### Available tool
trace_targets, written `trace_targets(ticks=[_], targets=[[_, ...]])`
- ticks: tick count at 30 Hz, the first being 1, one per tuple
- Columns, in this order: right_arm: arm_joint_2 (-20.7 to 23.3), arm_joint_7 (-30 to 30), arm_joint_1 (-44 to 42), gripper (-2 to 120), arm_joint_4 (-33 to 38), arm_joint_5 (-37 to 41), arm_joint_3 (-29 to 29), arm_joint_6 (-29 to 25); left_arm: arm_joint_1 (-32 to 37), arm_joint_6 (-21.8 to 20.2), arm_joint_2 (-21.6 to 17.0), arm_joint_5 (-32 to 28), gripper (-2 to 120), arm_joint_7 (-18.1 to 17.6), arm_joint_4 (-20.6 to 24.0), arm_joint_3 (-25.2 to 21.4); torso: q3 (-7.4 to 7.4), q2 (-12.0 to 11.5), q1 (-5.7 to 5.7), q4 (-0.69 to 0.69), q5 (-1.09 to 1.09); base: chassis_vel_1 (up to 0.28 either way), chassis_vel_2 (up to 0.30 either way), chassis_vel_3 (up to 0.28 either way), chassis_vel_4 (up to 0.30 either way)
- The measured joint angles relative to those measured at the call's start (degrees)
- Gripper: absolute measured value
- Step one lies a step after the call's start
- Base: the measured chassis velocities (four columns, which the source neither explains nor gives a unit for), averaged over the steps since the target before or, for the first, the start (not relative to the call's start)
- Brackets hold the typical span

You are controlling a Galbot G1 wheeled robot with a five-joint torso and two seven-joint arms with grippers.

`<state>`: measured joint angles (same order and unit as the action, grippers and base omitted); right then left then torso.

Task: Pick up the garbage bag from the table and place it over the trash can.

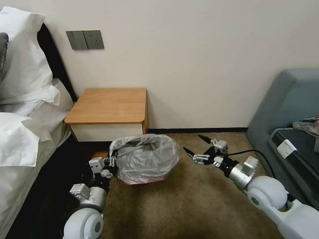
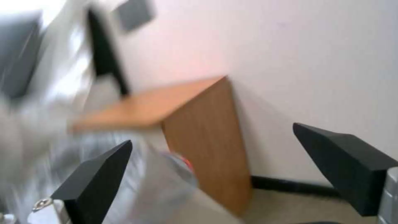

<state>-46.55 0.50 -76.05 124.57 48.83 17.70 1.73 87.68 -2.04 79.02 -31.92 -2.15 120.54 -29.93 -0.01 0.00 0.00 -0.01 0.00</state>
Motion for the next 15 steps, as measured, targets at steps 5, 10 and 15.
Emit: trace_targets(ticks=[5, 10, 15], targets=[[-4.98, 8.44, -3.13, 100, 6.0, 7.11, -1.21, 3.39, -0.61, 1.51, 0.01, -2.22, 6, -0.1, -0.62, 0.2, 0.0, 0.0, 0.0, 0.01, -0.01, 0.0, 0.0, 0.0, 0.0], [-8.86, 9.06, -6.8, 100, 9.03, 9.1, -2.21, 5.74, -1.22, 2.1, 0.29, -2.86, 6, -0.1, -0.64, 0.49, 0.0, 0.0, 0.0, 0.01, -0.01, 0.0, 0.0, 0.0, 0.0], [-10.24, 4.25, -12.4, 100, 9.25, 6.23, -2.95, 6.7, -1.19, 2.3, 0.05, -2.87, 6, -0.06, -1.33, 0.65, 0.0, 0.0, 0.0, 0.01, 0.0, 0.0, 0.0, 0.0, 0.0]])
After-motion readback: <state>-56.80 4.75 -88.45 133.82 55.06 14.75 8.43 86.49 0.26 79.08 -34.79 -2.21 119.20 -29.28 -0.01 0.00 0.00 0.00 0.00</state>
